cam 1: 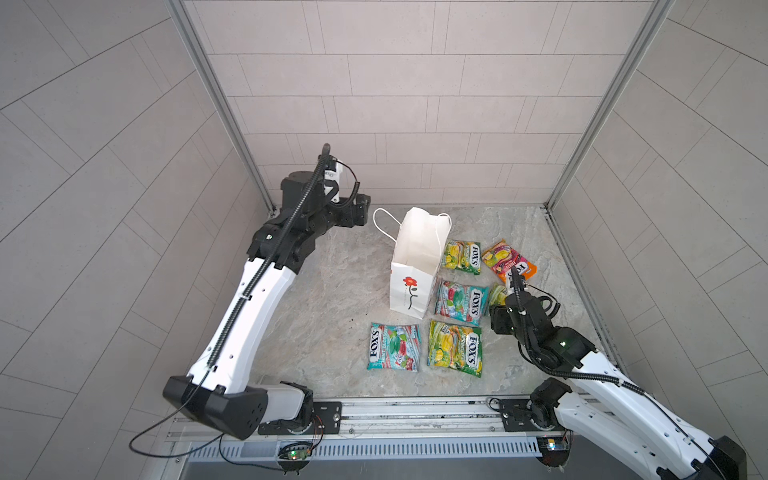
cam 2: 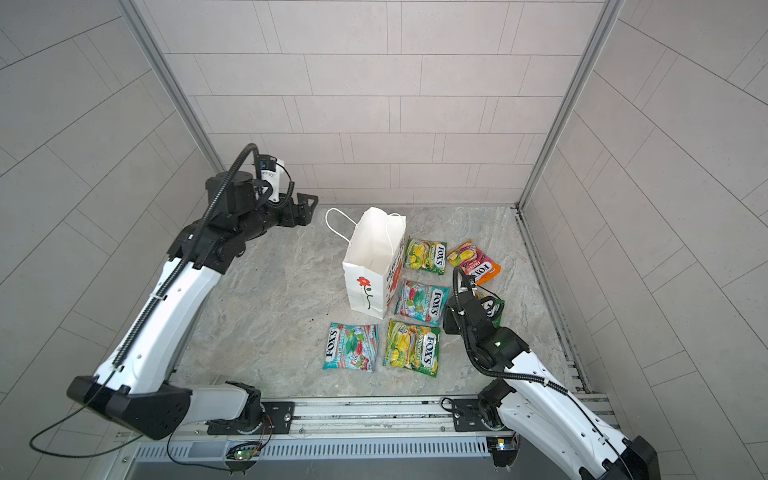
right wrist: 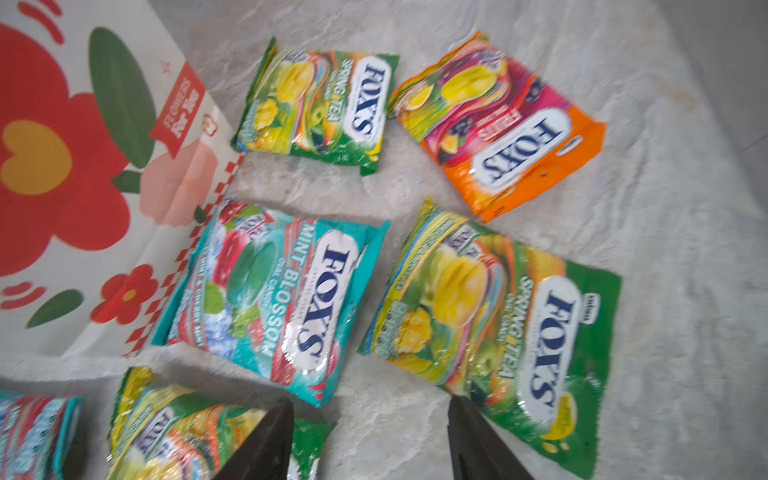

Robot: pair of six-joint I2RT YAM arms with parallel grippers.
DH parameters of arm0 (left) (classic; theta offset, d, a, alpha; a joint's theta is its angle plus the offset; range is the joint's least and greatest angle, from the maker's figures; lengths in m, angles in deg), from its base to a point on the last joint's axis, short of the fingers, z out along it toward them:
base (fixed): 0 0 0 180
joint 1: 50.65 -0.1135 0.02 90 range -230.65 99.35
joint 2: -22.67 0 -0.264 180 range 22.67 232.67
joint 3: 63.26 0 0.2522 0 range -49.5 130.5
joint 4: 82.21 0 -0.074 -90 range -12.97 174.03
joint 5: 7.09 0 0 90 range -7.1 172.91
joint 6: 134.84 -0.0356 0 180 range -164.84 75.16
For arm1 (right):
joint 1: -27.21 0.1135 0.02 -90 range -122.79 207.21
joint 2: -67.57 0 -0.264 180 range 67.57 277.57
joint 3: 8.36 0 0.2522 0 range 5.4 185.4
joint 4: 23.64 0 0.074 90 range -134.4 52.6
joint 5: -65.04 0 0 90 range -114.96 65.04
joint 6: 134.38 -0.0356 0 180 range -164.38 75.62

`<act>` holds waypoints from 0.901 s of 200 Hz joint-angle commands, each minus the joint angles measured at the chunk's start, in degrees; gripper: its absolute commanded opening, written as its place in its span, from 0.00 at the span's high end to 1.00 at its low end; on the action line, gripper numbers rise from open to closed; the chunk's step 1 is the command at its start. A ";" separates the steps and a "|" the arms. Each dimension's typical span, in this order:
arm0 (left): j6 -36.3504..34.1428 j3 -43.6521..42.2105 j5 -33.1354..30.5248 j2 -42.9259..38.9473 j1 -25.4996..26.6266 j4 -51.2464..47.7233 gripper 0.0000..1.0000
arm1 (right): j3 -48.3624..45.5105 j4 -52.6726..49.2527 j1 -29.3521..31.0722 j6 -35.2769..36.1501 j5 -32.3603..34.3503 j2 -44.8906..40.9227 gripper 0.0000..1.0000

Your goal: Take the snacks out of the paper bag

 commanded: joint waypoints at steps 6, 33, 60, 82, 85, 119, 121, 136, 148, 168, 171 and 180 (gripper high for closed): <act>-0.57 -8.83 -18.86 -6.82 -0.30 5.02 0.05 | 2.69 2.28 -1.08 5.28 17.20 1.20 0.38; 2.36 -19.49 -26.50 -13.47 -0.31 10.02 0.05 | 1.85 8.72 -3.16 9.80 24.40 2.64 0.37; 5.40 -28.75 -30.39 -18.28 -0.29 13.88 0.05 | -0.76 16.69 -6.48 12.57 27.19 3.55 0.36; 7.43 -35.12 -32.53 -20.78 -0.28 16.56 0.05 | -3.34 23.76 -9.29 12.96 27.50 4.07 0.36; 7.59 -35.89 -32.61 -21.03 -0.27 17.00 0.05 | -3.74 24.88 -9.63 13.11 27.49 4.27 0.36; 5.60 -43.37 -31.08 -20.72 -0.35 22.37 0.05 | -8.49 39.08 -12.00 16.93 27.46 8.17 0.34; 5.53 -43.67 -31.19 -20.67 -0.36 22.56 0.05 | -8.66 39.69 -12.10 17.03 27.48 8.53 0.34; 4.75 -46.27 -31.76 -19.73 -0.33 25.05 0.05 | -10.13 44.52 -13.00 18.27 27.33 11.22 0.34; 4.20 -48.91 -32.70 -19.26 -0.28 28.13 0.05 | -10.94 47.98 -13.68 19.49 27.38 13.76 0.34; 2.43 -54.04 -33.85 -18.57 -0.34 34.27 0.05 | -12.08 53.38 -14.94 21.30 27.45 18.01 0.33; 2.11 -54.82 -33.99 -18.39 -0.31 35.29 0.05 | -12.25 54.06 -15.15 21.47 27.44 18.55 0.33; 0.97 -56.74 -34.05 -17.95 -0.38 37.76 0.05 | -12.50 56.25 -15.64 22.59 26.78 20.60 0.32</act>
